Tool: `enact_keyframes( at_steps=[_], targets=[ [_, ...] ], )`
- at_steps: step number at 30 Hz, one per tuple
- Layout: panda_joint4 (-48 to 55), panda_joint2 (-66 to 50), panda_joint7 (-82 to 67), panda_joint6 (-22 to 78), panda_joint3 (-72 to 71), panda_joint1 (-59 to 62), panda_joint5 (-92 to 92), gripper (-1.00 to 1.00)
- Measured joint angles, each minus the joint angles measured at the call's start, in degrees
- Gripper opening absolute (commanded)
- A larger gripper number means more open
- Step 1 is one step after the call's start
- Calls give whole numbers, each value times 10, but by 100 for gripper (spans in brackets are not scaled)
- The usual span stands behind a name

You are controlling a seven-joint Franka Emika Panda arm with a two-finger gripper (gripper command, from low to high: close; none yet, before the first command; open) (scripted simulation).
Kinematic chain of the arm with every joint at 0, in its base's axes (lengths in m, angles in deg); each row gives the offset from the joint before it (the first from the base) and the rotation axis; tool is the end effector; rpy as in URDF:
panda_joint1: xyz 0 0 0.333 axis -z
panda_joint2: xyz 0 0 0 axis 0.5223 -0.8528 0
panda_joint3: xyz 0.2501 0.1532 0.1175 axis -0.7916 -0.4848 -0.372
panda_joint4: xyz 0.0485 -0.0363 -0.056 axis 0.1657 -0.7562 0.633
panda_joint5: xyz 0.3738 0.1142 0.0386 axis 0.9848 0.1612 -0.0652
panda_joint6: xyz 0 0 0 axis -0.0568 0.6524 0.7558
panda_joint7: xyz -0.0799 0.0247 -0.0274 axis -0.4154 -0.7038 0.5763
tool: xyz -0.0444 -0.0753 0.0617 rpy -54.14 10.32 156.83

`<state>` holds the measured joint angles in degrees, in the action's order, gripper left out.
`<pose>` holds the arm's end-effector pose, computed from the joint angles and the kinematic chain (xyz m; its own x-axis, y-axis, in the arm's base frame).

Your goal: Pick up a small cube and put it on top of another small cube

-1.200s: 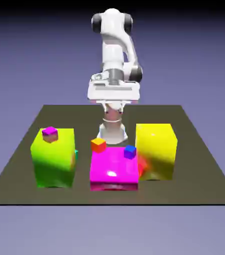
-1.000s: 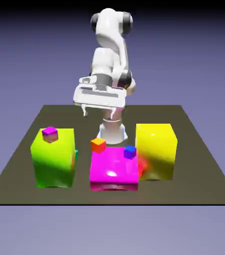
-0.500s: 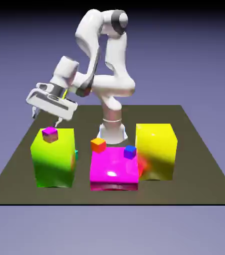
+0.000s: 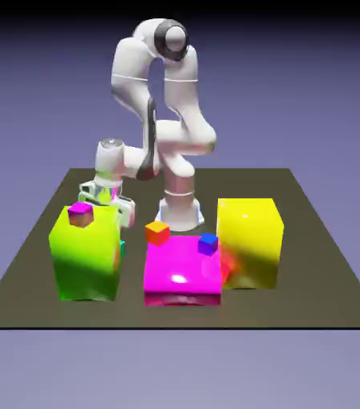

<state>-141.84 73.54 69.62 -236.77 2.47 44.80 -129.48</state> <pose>0.2045 -0.2051 0.1953 0.1996 -0.9721 0.1229 -0.9689 -0.2145 -0.1231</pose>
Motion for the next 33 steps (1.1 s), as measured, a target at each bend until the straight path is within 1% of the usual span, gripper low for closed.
enact_keyframes(
  at_steps=[1, 13, 14, 16, 28, 30, 33],
  targets=[
    [0, 0, 0, 0, 0, 0, 0, 0],
    [54, -249, -24, -197, -225, 165, 95, 0],
    [54, -250, -24, -198, -226, 166, 95, -100],
    [54, -250, -23, -198, -226, 166, 95, -100],
    [0, -1, 0, -1, -1, 1, 0, -100],
    [0, 0, 1, 0, 0, 0, -1, -100],
    [56, 0, -74, 45, 1, 37, 7, -100]
  ],
)
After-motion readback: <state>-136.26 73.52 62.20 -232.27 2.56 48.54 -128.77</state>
